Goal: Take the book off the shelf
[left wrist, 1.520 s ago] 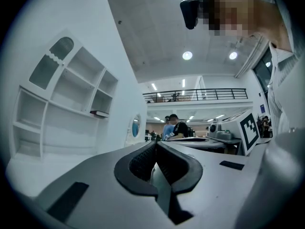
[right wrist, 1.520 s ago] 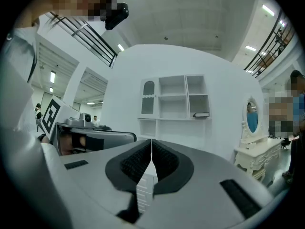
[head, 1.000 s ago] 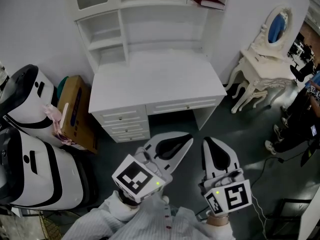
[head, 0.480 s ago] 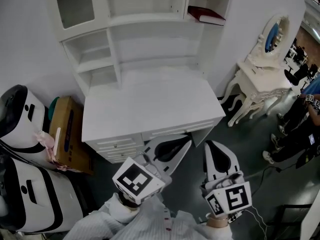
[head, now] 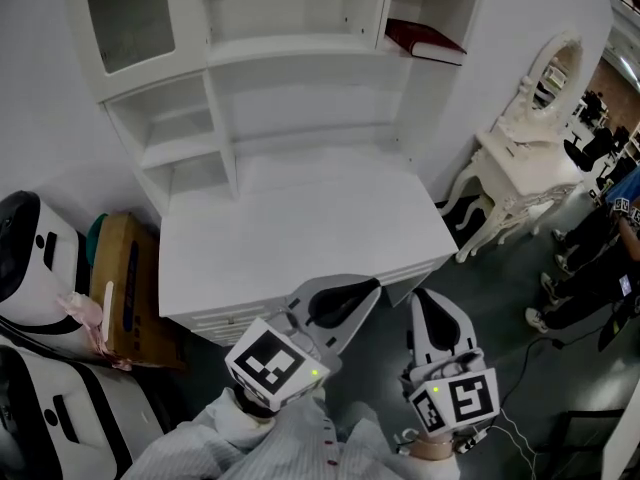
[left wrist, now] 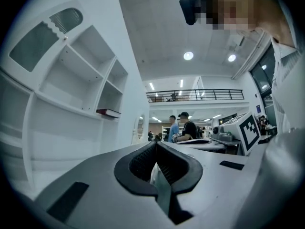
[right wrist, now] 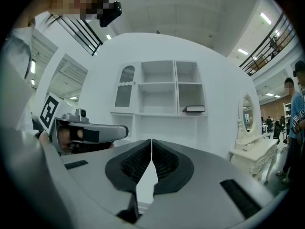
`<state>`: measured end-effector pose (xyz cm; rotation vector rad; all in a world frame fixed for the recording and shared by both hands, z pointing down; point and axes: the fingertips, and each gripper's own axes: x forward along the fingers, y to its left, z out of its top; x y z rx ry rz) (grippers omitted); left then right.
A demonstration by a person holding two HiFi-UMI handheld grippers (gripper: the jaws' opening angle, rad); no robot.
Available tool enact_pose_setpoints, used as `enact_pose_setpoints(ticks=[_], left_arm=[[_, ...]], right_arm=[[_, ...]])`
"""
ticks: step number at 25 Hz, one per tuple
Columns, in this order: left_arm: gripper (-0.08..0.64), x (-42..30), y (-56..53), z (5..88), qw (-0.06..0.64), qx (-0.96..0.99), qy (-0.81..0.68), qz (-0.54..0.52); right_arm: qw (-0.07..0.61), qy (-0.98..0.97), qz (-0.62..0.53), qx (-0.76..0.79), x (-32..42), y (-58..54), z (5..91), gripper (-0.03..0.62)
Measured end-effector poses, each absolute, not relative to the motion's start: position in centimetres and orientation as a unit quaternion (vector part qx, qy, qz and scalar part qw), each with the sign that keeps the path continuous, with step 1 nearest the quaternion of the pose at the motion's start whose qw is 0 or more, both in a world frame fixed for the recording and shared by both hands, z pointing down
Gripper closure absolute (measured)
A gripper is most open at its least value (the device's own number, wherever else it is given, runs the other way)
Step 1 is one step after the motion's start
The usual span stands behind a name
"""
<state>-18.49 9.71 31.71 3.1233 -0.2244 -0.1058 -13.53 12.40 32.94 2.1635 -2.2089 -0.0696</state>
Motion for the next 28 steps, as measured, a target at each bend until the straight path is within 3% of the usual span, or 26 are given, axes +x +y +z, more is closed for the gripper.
enact_pose_setpoints(ticks=[13, 28], left_arm=[[0.549, -14.4, 4.1, 33.1, 0.012, 0.997, -0.074, -0.031], [0.549, -1.1, -5.9, 32.4, -0.004, 0.99, -0.135, -0.028]], right_arm=[[0.027, -0.705, -0.008, 0.709, -8.4, 6.9, 34.5, 0.575], [0.026, -0.754, -0.02, 0.657, 4.5, -4.6, 33.8, 0.575]])
